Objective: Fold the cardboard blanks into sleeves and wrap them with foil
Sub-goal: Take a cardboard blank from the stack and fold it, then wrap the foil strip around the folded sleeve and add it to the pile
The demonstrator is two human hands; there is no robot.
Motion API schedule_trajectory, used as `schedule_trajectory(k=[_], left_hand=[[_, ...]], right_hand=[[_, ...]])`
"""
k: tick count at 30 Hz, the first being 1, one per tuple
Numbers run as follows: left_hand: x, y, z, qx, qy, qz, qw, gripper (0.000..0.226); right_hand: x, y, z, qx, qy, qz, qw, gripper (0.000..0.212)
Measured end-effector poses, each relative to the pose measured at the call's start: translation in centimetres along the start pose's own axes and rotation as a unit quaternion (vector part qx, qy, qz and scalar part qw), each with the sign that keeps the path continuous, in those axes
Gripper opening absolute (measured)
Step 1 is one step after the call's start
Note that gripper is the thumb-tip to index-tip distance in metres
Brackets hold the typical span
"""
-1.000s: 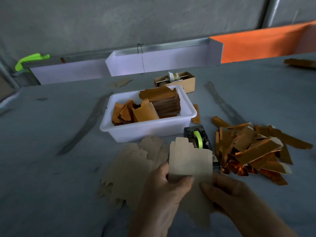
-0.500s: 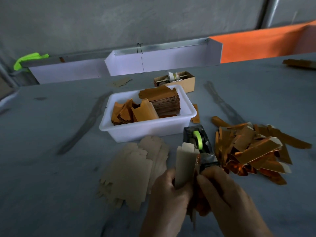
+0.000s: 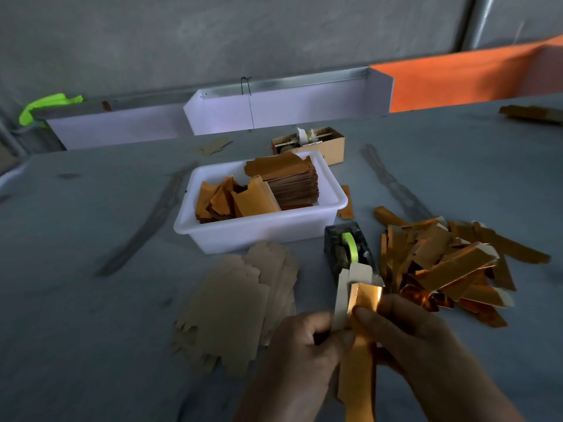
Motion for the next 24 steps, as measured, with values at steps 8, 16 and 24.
schedule_trajectory(k=[8,16,24], left_hand=[[0.1,-0.1,-0.3,0.022,0.024,0.184,0.982,0.006],[2.2,-0.6,1.6,0.115,0.367,0.24,0.891,0.035],[4.6,-0.3,2.5,0.104,0.503,0.205,0.833,0.018]], right_hand=[[0.2,0.2,0.4,0.011,0.113,0.03,0.993,0.014],[1.0,0.4,0.3,-0.004,0.115,0.055,0.992,0.01],[0.7,0.6,0.1,-0.013,0.081,0.06,0.995,0.019]])
Point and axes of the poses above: each hand's wrist, its own y-axis towards the middle knuckle, its own x-axis out of the palm, z = x × y, the point moved 3 cm from there along y, towards the middle knuckle, and after that the axes turned 3 degrees about -z, right-handed, at the moved point
